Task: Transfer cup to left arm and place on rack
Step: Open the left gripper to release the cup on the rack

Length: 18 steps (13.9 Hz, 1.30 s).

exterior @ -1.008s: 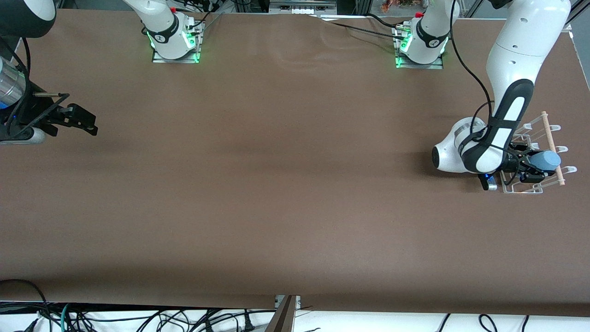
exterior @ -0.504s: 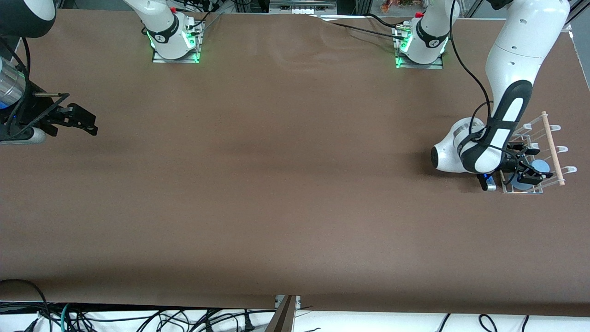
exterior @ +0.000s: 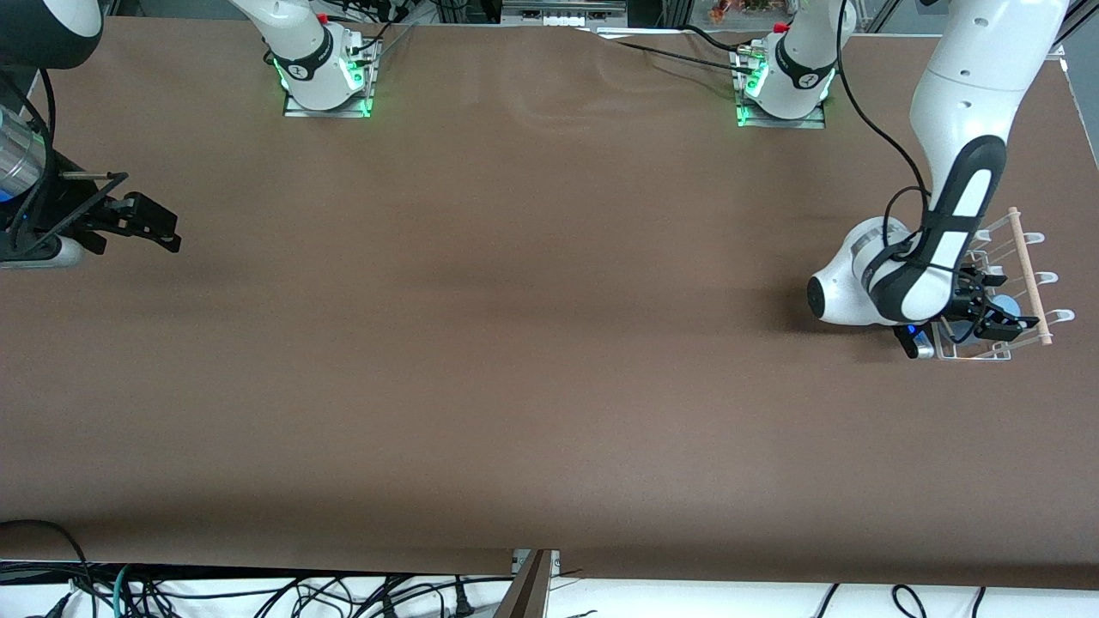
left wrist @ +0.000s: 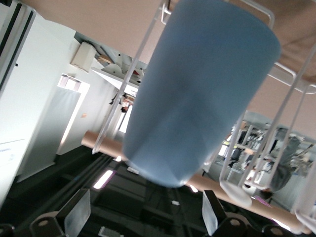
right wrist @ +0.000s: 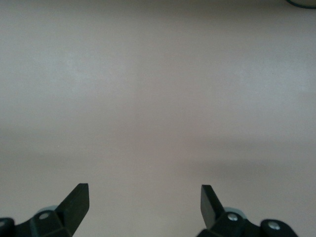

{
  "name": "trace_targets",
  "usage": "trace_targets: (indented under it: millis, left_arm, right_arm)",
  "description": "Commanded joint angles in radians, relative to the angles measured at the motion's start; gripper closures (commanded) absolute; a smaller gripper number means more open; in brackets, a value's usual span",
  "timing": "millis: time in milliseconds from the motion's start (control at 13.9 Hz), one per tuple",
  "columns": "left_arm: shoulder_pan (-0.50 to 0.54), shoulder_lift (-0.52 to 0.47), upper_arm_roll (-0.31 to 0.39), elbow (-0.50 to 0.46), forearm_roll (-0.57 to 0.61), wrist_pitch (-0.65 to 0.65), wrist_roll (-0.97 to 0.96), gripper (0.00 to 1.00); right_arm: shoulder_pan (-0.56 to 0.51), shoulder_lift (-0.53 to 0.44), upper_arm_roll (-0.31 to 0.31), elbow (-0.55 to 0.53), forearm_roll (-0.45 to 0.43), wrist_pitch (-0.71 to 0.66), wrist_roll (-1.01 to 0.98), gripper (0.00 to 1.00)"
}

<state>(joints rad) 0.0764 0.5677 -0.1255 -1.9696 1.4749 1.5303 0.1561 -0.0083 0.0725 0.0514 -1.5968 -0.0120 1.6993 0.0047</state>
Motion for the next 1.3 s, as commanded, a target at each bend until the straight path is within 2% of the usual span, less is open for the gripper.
trace_targets:
  millis: [0, 360, 720, 864, 1081, 1225]
  left_arm:
    - [-0.030, -0.072, -0.003, 0.043, -0.132, -0.022, 0.000, 0.00]
    - [-0.047, -0.124, -0.005, 0.277, -0.567, -0.062, 0.011, 0.00]
    - [-0.044, -0.225, -0.066, 0.452, -1.021, -0.067, -0.010, 0.00]
    - [-0.046, -0.284, -0.077, 0.486, -1.212, -0.062, -0.074, 0.00]
    - [-0.044, -0.365, -0.094, 0.491, -1.388, -0.024, -0.203, 0.00]
    - [-0.037, -0.400, -0.097, 0.483, -1.409, 0.013, -0.228, 0.00]
  right_arm:
    - [-0.009, 0.012, 0.002, 0.028, 0.018, -0.015, -0.017, 0.00]
    - [-0.009, 0.016, 0.002, 0.029, 0.015, -0.015, -0.017, 0.00]
    - [-0.009, 0.018, 0.001, 0.029, 0.013, -0.015, -0.015, 0.00]
    - [-0.009, 0.018, 0.002, 0.029, 0.013, -0.015, -0.017, 0.00]
    - [-0.009, 0.018, 0.002, 0.029, 0.013, -0.015, -0.015, 0.00]
    - [-0.009, 0.018, 0.001, 0.029, 0.013, -0.015, -0.015, 0.00]
